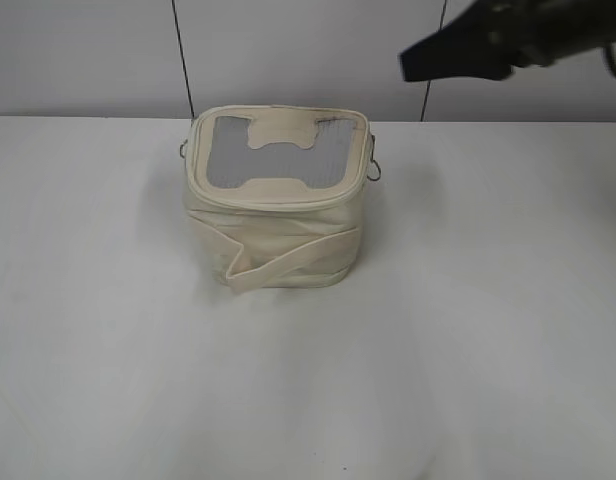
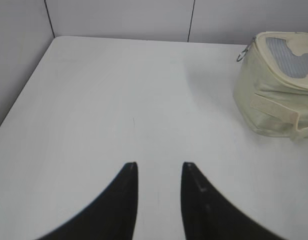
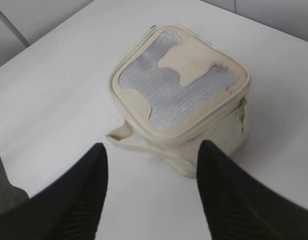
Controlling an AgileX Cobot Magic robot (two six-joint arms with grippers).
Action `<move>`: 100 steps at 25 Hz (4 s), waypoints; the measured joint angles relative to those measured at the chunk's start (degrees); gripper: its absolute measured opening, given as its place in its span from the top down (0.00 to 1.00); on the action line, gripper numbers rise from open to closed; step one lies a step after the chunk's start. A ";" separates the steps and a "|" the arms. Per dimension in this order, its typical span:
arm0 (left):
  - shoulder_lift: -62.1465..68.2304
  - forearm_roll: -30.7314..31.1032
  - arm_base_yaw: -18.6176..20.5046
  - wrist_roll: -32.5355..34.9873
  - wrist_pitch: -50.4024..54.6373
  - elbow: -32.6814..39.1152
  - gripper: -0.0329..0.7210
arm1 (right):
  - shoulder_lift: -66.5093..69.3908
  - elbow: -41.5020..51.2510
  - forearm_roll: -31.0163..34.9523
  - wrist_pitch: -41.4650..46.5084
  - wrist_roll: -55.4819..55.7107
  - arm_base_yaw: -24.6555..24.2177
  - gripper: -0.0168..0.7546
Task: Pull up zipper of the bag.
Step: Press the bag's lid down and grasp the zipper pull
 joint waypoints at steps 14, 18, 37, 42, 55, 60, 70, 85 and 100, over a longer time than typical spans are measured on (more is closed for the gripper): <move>0.00 0.06 0.00 0.00 0.00 0.00 0.64 | 50.58 -63.59 -10.03 12.13 12.79 14.42 0.39; 0.00 0.11 0.00 0.00 0.00 0.00 0.64 | 56.89 -72.96 -11.52 12.77 16.68 15.46 0.39; 42.36 -44.53 -1.25 35.94 -21.52 -4.57 0.64 | 62.02 -77.22 -17.47 14.94 21.79 16.06 0.91; 69.65 -67.45 2.79 65.59 -13.93 -15.19 0.62 | 62.02 -77.39 -17.42 16.15 22.90 16.06 0.91; 106.61 -76.25 0.32 119.03 -24.78 -29.36 0.43 | 62.02 -77.39 -17.42 16.60 24.14 16.06 0.91; 110.13 -87.93 -3.33 132.04 -28.19 -29.36 0.43 | 62.02 -77.39 -17.32 16.65 24.21 16.06 0.92; 112.54 -98.56 -4.45 142.49 -28.48 -31.39 0.43 | 62.02 -77.39 -17.32 16.72 24.37 16.06 0.92; 117.97 -98.86 -7.73 142.91 -30.36 -38.46 0.74 | 62.02 -77.39 -17.18 16.97 24.48 16.01 0.92; 106.42 -90.01 -8.69 131.78 -39.03 -26.99 0.95 | 62.02 -77.39 -17.18 16.66 28.74 16.07 0.92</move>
